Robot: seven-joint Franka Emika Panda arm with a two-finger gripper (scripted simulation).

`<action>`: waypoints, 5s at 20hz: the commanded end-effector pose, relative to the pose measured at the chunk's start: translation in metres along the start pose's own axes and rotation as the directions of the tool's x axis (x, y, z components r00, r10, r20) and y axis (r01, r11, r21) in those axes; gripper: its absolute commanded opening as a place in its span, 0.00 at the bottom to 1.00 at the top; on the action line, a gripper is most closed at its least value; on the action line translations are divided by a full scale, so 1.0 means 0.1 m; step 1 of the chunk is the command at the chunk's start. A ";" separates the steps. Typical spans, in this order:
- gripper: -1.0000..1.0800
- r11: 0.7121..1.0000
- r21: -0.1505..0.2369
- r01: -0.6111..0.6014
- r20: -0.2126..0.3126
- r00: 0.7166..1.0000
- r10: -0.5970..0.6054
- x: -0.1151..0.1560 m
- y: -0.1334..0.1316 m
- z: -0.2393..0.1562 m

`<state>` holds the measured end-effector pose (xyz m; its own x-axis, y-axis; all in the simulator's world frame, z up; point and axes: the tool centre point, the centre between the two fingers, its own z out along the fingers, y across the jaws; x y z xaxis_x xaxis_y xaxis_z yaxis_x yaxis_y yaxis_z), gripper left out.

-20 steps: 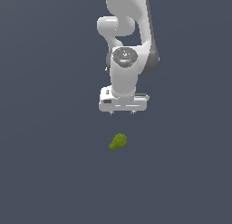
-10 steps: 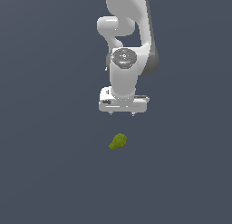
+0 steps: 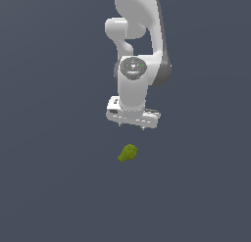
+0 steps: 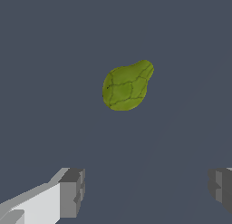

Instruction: Pick up the object and move it to a goal position.

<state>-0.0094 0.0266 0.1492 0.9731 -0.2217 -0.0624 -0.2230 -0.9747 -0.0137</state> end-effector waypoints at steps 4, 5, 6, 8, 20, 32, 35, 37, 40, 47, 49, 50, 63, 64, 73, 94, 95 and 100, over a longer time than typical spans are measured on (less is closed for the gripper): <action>0.96 0.989 0.004 -0.150 -0.004 0.989 0.150 0.10 0.00 0.07; 0.96 0.984 0.004 -0.178 -0.005 0.984 0.178 0.12 0.00 0.08; 0.96 0.979 0.005 -0.206 -0.006 0.979 0.206 0.14 0.00 0.09; 0.96 0.965 0.006 -0.261 -0.008 0.965 0.261 0.18 0.00 0.12; 0.96 0.824 0.017 -0.566 -0.019 0.824 0.566 0.40 0.01 0.27; 0.96 0.595 0.033 -0.803 -0.030 0.594 0.804 0.61 0.02 0.42; 0.96 0.535 0.038 -0.844 -0.032 0.534 0.845 0.66 0.02 0.45; 0.96 0.499 0.041 -0.866 -0.033 0.498 0.867 0.68 0.02 0.47; 0.96 0.453 0.046 -0.890 -0.035 0.452 0.891 0.72 0.02 0.50; 0.96 0.388 0.052 -0.920 -0.036 0.386 0.922 0.76 0.02 0.53; 0.96 0.380 0.052 -0.923 -0.036 0.379 0.925 0.77 0.02 0.53; 0.96 0.378 0.053 -0.924 -0.036 0.377 0.926 0.77 0.02 0.54; 0.96 0.378 0.052 -0.924 -0.036 0.376 0.926 0.78 0.04 0.96; 0.96 0.377 0.053 -0.925 -0.036 0.376 0.926 0.78 0.04 0.99; 0.00 0.378 0.053 -0.924 -0.036 0.376 0.926 0.80 0.03 1.04; 0.00 0.377 0.052 -0.925 -0.035 0.376 0.926 0.66 0.01 0.49; 0.00 0.377 0.052 -0.925 -0.035 0.376 0.926 0.64 0.00 0.40; 0.00 0.376 0.052 -0.925 -0.034 0.375 0.926 0.52 -0.02 -0.12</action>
<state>0.0441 0.0153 0.1396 0.1605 -0.9870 -0.0018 -0.9870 -0.1605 0.0037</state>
